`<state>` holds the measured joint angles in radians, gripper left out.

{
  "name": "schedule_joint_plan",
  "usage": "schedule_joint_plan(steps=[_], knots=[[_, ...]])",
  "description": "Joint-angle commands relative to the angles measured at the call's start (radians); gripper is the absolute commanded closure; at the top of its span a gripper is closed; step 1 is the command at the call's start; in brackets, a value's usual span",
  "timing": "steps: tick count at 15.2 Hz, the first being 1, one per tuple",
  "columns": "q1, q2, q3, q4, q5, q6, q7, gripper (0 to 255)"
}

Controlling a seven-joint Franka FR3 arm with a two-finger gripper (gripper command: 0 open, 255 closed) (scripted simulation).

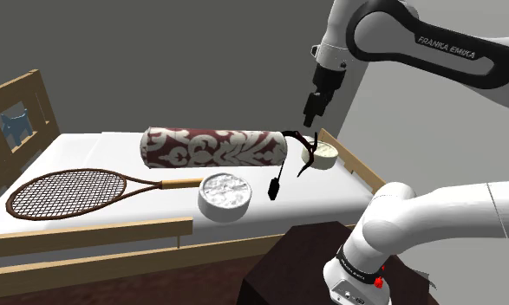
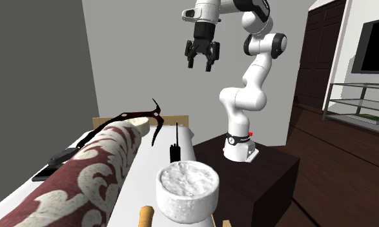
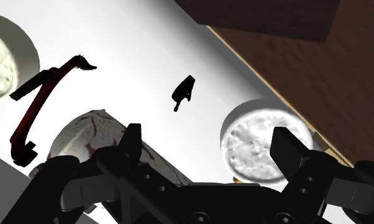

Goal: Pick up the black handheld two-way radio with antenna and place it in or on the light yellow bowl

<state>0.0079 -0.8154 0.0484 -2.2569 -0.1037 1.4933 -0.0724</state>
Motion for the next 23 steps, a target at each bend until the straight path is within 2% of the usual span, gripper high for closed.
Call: schedule_joint_plan(steps=[1, 12, 23], knots=[[0.0, 0.0, 0.0, 0.0, 0.0, 0.0, 0.0, 0], [-0.017, 0.253, -0.123, -0.133, 0.03, 0.245, -0.073, 0], [-0.02, 0.622, -0.22, -0.149, 0.115, 0.473, -0.186, 0]])
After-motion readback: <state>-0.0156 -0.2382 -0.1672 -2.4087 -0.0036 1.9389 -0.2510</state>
